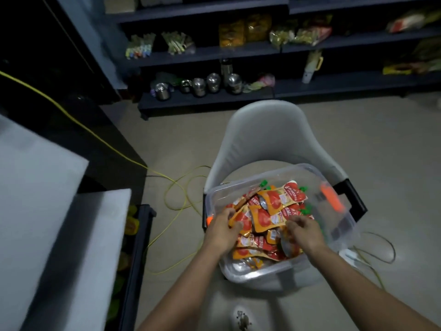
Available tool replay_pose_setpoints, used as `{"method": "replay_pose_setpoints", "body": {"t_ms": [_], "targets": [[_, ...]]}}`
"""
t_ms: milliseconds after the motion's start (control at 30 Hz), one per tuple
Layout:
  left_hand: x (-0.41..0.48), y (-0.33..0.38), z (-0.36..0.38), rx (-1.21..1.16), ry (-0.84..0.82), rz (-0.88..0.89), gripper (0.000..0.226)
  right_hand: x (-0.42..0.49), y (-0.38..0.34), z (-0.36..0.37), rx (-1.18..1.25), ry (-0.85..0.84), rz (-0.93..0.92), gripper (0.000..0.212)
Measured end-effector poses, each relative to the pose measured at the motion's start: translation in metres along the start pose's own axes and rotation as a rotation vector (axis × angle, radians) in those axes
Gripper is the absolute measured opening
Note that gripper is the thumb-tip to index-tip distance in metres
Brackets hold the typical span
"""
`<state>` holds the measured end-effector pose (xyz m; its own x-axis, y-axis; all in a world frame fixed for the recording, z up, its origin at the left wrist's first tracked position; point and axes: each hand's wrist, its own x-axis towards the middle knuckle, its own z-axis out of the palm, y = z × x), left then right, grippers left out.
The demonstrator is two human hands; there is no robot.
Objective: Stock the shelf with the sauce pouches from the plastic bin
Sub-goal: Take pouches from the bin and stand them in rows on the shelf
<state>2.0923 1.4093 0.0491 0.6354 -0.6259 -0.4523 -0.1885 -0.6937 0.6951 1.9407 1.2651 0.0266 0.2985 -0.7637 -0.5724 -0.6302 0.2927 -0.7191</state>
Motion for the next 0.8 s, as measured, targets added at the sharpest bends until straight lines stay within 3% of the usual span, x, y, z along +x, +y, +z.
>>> {"method": "replay_pose_setpoints", "body": {"t_ms": [67, 167, 300, 433, 667, 800], "targets": [[0.035, -0.005, 0.01, 0.048, -0.001, -0.008, 0.041, 0.035, 0.002, 0.003, 0.052, 0.051, 0.068, 0.023], [0.078, -0.009, 0.025, 0.132, 0.028, 0.012, 0.044, 0.078, 0.001, 0.007, 0.225, 0.094, 0.22, 0.009], [0.115, -0.009, 0.043, 0.247, 0.058, 0.061, 0.05, 0.123, -0.005, 0.012, 0.385, 0.18, 0.363, 0.019], [0.129, -0.003, 0.05, 0.389, 0.204, 0.13, 0.042, 0.154, -0.005, 0.016, 0.467, 0.237, 0.469, 0.024], [0.129, -0.005, 0.062, 0.593, 0.295, 0.216, 0.036, 0.181, 0.012, 0.031, 0.567, 0.259, 0.546, 0.027], [0.133, 0.001, 0.065, 0.587, 0.324, 0.193, 0.032, 0.185, 0.014, 0.03, 0.607, 0.279, 0.565, 0.024]]}}
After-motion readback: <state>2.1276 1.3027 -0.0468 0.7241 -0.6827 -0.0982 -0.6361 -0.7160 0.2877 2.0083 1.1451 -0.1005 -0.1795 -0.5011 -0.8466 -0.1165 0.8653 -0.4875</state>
